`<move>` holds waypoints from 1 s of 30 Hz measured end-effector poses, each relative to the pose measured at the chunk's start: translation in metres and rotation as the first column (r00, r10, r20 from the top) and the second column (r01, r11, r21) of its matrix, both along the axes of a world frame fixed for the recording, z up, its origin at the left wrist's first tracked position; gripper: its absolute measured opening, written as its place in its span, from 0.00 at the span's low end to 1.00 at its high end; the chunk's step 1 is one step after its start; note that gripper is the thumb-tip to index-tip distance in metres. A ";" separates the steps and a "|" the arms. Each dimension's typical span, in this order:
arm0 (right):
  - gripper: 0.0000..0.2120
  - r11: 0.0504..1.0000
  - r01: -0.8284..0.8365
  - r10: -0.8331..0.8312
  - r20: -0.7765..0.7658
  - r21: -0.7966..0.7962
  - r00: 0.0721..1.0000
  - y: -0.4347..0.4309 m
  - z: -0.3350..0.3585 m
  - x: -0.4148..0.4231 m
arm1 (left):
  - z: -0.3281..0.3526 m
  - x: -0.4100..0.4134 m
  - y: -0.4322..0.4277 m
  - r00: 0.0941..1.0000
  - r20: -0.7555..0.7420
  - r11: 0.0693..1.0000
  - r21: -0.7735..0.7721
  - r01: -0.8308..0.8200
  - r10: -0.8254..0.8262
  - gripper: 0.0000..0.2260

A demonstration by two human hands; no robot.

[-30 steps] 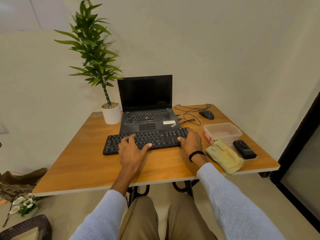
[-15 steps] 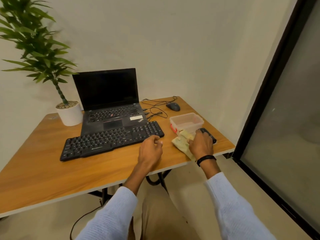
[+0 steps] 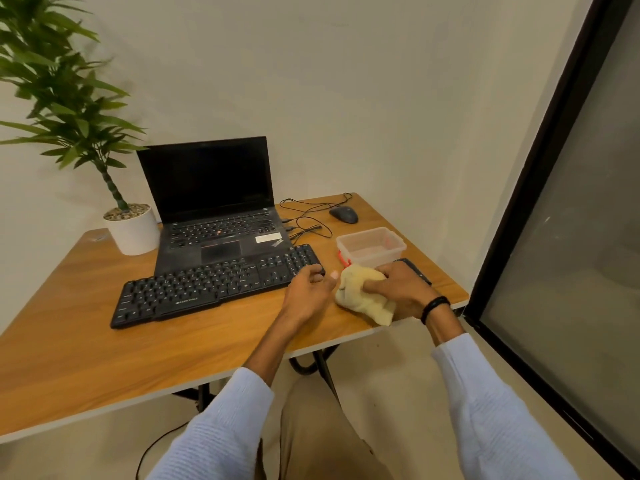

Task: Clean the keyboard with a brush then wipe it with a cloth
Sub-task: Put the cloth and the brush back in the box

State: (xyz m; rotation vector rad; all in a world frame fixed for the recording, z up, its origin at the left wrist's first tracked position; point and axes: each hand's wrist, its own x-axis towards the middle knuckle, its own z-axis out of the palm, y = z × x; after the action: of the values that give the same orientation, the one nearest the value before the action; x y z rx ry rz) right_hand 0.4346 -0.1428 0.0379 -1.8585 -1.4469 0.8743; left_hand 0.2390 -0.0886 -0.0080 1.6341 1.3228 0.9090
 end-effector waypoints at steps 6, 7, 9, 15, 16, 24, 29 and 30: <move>0.16 0.952 -0.299 0.230 -0.502 -0.060 0.834 0.006 0.006 -0.010 | 0.016 -0.028 -0.008 0.859 0.498 0.894 -0.323 0.312 -0.120 0.26; 0.16 0.951 -0.305 0.250 -0.466 -0.046 0.849 0.009 0.005 -0.012 | 0.016 -0.034 -0.008 0.849 0.516 0.900 -0.310 0.306 -0.110 0.22; 0.15 0.961 -0.277 0.259 -0.327 -0.009 0.909 0.013 0.004 -0.018 | 0.017 -0.047 -0.008 0.866 0.486 0.936 -0.237 0.260 -0.117 0.18; 0.14 0.967 -0.154 0.145 0.059 0.205 0.988 0.018 0.000 -0.053 | 0.018 -0.080 -0.004 0.966 0.234 0.993 0.047 0.105 -0.113 0.13; 0.13 0.954 -0.149 0.116 0.137 0.260 0.984 0.018 -0.001 -0.058 | 0.018 -0.083 -0.005 0.981 0.167 0.992 0.095 0.084 -0.099 0.14; 0.15 0.900 -0.436 0.400 0.400 0.000 0.825 -0.008 -0.037 -0.087 | -0.014 -0.128 -0.041 0.894 -0.362 0.950 0.060 0.305 -0.264 0.37; 0.11 0.900 -0.435 0.406 0.322 0.021 0.855 -0.013 -0.041 -0.083 | -0.033 -0.137 -0.050 0.904 -0.366 0.932 0.194 0.306 -0.220 0.10; 0.11 0.907 -0.420 0.391 0.299 0.039 0.870 -0.011 -0.040 -0.082 | -0.029 -0.136 -0.049 0.923 -0.316 0.944 0.170 0.282 -0.219 0.06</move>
State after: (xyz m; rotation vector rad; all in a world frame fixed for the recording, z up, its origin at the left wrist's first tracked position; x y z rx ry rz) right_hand 0.3528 -0.1541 -0.0022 -1.6780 -2.0780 0.7186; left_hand 0.1030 -0.1380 -0.0368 2.1178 1.1979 0.6876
